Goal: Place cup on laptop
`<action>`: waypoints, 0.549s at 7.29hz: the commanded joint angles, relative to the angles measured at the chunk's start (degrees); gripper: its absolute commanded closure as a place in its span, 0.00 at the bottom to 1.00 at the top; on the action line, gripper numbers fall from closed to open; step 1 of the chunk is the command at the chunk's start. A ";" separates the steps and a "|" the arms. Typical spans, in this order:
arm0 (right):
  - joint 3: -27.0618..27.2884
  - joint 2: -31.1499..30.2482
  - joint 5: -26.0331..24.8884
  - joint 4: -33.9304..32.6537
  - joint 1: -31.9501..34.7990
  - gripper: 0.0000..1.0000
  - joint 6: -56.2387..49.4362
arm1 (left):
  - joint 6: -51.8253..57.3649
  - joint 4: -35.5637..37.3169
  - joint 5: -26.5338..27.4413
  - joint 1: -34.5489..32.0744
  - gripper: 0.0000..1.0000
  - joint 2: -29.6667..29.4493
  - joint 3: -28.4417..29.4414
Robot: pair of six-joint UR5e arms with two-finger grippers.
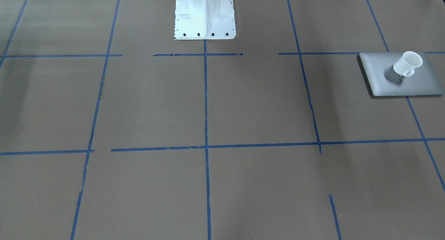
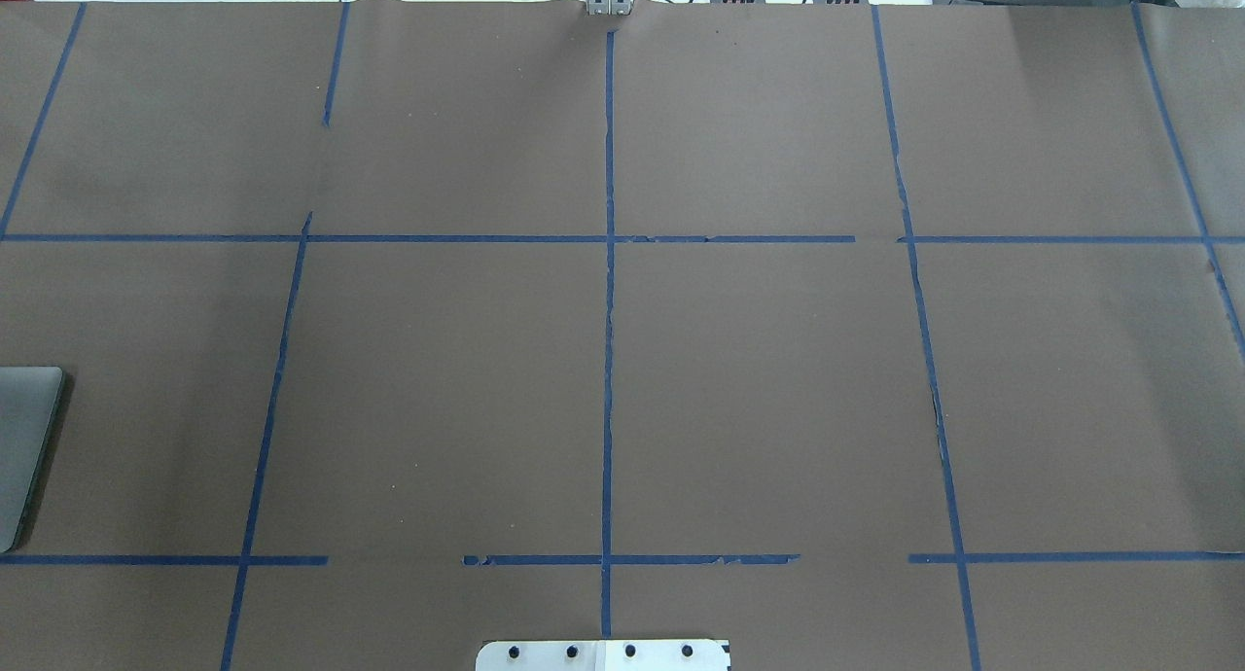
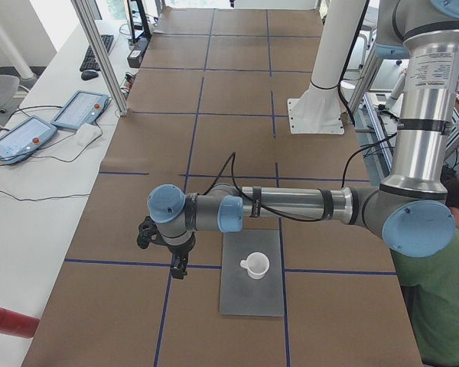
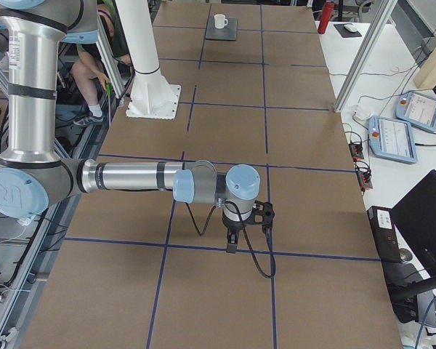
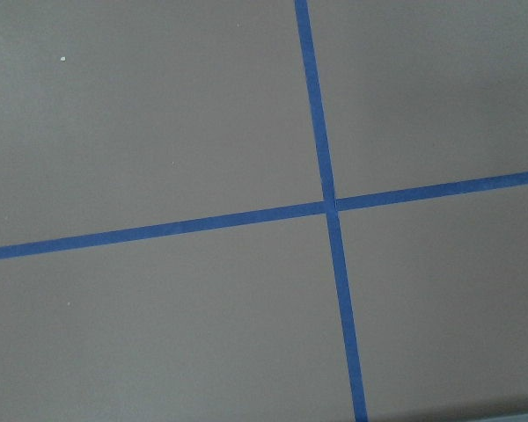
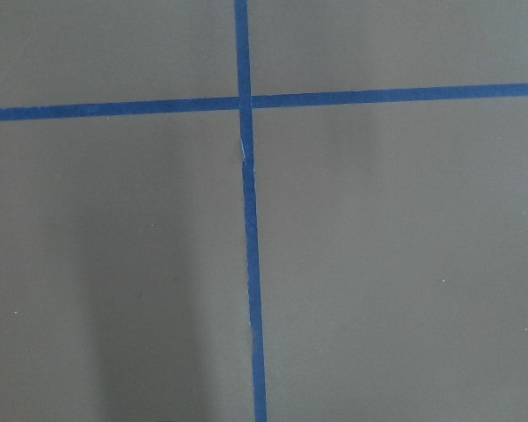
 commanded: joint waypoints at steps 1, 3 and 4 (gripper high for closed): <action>0.00 0.00 0.00 0.00 0.00 0.00 0.00 | 0.75 2.71 -0.88 -0.99 0.00 2.49 -1.30; 0.00 0.00 0.00 0.00 0.00 0.00 0.00 | 0.05 2.70 -1.49 -1.61 0.00 3.21 -1.91; 0.00 0.00 0.00 0.00 0.00 0.00 0.00 | 0.13 2.53 -3.93 -3.18 0.00 4.69 -2.61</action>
